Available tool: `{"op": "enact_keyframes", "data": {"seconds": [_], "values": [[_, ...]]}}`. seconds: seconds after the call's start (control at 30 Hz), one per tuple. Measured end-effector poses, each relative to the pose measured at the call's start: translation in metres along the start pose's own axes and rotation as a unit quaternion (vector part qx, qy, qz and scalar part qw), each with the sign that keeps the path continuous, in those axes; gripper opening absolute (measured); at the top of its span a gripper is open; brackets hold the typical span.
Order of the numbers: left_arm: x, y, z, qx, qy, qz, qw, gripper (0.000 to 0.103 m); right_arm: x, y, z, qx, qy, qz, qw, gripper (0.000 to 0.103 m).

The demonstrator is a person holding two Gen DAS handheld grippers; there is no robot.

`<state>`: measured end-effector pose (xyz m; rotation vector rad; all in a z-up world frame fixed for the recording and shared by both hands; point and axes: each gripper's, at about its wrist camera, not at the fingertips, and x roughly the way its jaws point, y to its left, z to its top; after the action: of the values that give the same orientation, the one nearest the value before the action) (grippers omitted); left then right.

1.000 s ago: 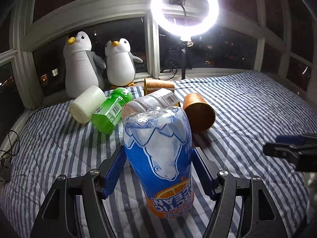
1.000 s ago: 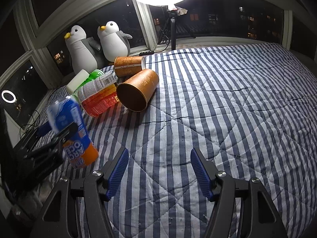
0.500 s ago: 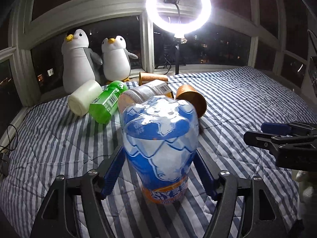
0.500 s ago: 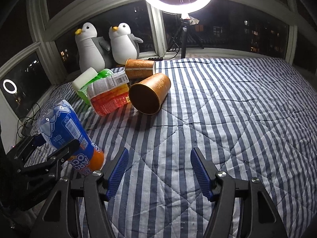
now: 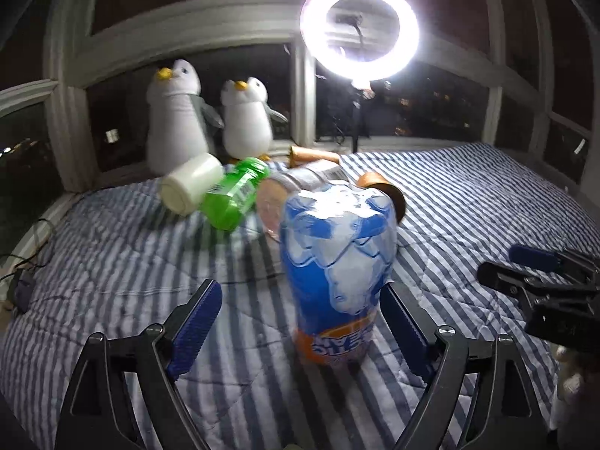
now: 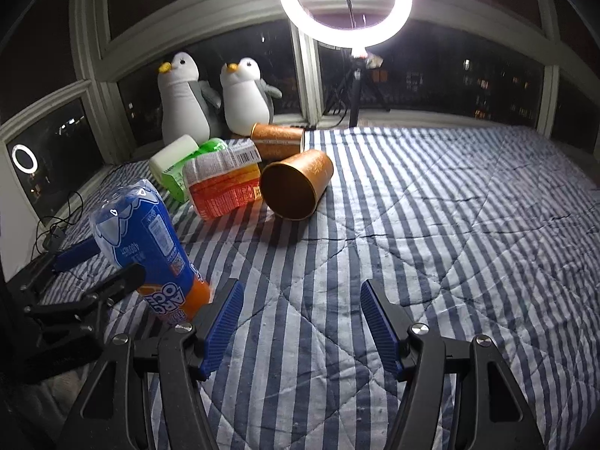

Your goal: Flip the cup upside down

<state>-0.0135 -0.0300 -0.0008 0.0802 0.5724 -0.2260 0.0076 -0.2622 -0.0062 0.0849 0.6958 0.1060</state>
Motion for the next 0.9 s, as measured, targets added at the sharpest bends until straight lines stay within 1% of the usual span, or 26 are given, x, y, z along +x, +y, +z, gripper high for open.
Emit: {"op": "enact_keyframes", "data": {"seconds": [0.1,0.17,0.27,0.37,0.57,0.7,0.9], "values": [[-0.012,0.003,-0.004,-0.001,-0.02,0.022,0.9995,0.091,-0.008,0.005,-0.007,-0.007,-0.02,-0.008,1.0,0.062],[-0.02,0.006,-0.008,-0.005,-0.03,0.031,0.999,0.091,-0.011,0.008,-0.011,-0.01,-0.03,-0.01,0.999,0.065],[-0.025,0.011,-0.012,-0.013,-0.033,0.033,0.9988,0.093,-0.015,0.013,-0.015,-0.017,-0.042,-0.015,0.999,0.065],[-0.03,0.016,-0.018,-0.019,-0.037,0.041,0.9983,0.093,-0.015,0.016,-0.017,-0.018,-0.042,-0.011,0.999,0.065],[-0.041,0.022,-0.027,-0.021,-0.065,0.069,0.9952,0.093,-0.019,0.021,-0.026,-0.026,-0.065,-0.019,0.997,0.065],[-0.047,0.027,-0.032,-0.03,-0.083,0.081,0.9928,0.094,-0.02,0.025,-0.031,-0.031,-0.078,-0.027,0.996,0.065],[-0.048,0.031,-0.038,-0.043,-0.093,0.087,0.9909,0.096,-0.018,0.027,-0.035,-0.033,-0.086,-0.033,0.995,0.066]]}}
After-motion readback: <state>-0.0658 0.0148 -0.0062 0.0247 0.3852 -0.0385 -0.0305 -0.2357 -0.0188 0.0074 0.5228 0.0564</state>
